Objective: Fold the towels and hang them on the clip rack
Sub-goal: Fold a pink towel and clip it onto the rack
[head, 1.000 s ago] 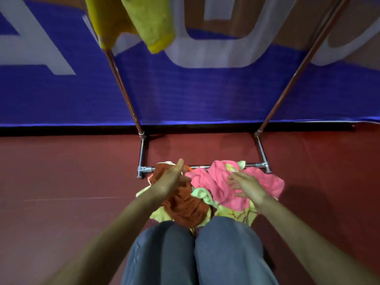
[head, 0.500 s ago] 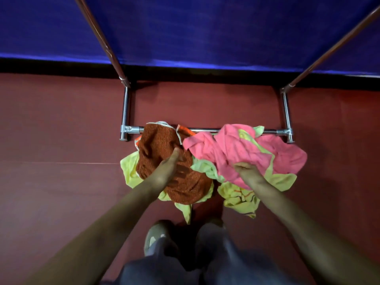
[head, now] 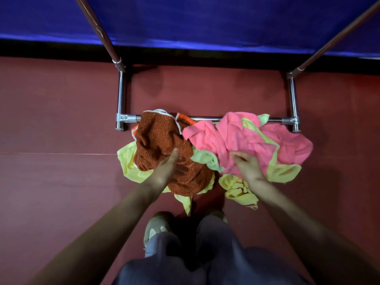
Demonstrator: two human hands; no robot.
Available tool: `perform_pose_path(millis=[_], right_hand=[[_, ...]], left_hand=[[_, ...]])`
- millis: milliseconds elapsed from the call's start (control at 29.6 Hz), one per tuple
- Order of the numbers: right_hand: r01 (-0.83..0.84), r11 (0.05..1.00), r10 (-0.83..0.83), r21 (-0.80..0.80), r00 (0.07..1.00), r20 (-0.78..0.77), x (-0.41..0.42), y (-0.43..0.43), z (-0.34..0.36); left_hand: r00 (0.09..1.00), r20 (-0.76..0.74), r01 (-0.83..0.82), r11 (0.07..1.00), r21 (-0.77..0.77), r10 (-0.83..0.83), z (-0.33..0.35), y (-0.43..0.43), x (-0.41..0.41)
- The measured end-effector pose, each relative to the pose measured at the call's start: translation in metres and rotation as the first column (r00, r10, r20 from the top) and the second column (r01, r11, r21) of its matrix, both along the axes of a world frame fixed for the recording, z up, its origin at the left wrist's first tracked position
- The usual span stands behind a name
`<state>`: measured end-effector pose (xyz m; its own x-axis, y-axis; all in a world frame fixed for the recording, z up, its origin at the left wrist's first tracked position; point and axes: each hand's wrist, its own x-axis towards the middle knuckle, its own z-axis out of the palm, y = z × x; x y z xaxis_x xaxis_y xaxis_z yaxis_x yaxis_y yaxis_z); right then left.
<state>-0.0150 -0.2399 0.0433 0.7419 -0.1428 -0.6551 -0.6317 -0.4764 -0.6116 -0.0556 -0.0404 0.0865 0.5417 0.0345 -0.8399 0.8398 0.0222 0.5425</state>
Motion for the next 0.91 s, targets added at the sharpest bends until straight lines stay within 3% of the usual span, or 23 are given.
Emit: perform_pose_path(millis=[101,203,270,473,710,777,845,913], right_hand=[[0.053,0.968,-0.065,0.244,0.997,0.041,0.001,0.004,0.042],[0.217,0.840,-0.237,0.496,0.971,-0.024,0.005,0.009,0.103],[0.229,0.779,-0.250,0.584,0.967,-0.045,0.009,0.014,0.134],[0.182,0.550,-0.303,0.815,0.953,-0.008,-0.004,0.026,0.230],[0.077,0.361,-0.271,0.929,0.962,0.025,-0.032,0.039,0.327],[0.056,0.313,-0.302,0.948,0.952,0.044,-0.043,0.041,0.348],[0.087,0.304,-0.324,0.949,0.946,0.017,-0.044,0.043,0.352],[0.025,0.362,-0.301,0.932,0.949,0.092,-0.058,0.041,0.371]], left_hand=[[0.999,0.053,0.007,1.000,0.006,-0.007,0.012,0.000,0.005],[0.991,0.129,0.037,0.999,0.009,-0.038,0.045,-0.007,0.011],[0.971,0.220,0.104,0.995,-0.013,-0.098,0.068,-0.012,0.013],[0.726,0.630,0.265,0.958,0.112,-0.275,0.159,-0.023,-0.001],[0.371,0.845,-0.030,0.905,0.425,-0.385,0.247,-0.020,-0.027],[0.320,0.873,-0.125,0.897,0.424,-0.368,0.272,-0.016,-0.038],[0.352,0.887,-0.179,0.908,0.378,-0.300,0.281,-0.014,-0.037],[0.342,0.903,-0.217,0.913,0.347,-0.261,0.308,-0.009,-0.049]])
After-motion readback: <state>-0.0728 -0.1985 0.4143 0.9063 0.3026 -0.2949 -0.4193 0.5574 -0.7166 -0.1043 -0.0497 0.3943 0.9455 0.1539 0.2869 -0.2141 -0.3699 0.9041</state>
